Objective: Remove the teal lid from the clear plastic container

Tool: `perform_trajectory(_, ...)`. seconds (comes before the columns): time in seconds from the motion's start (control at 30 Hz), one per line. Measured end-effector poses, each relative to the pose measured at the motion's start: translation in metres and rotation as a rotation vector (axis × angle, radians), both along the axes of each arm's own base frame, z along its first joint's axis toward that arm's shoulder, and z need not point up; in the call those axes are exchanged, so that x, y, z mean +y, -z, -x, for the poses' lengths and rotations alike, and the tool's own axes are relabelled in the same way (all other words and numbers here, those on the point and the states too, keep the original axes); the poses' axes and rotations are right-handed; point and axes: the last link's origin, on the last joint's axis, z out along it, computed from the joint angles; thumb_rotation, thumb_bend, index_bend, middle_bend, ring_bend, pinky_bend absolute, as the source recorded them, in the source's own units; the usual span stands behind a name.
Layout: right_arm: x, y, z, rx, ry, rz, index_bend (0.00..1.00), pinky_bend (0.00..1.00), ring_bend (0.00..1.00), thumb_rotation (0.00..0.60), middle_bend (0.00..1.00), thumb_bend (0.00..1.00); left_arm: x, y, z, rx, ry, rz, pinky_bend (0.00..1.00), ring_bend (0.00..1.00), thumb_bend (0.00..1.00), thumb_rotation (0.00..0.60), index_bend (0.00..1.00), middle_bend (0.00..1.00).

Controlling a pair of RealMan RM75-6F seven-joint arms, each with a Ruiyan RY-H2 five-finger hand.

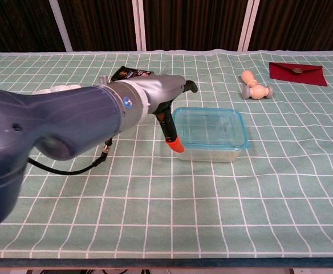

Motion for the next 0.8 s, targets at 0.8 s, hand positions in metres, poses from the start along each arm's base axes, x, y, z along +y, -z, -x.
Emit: perform_trajectory(0.8, 0.0, 0.001, 0.0, -0.013, 0.017, -0.019, 0.0, 0.0, 0.0, 0.6, 0.0, 0.21, 0.017, 0.051, -0.036, -0.023, -0.003, 0.024, 0.41, 0.31, 0.15, 0.6, 0.26, 0.27)
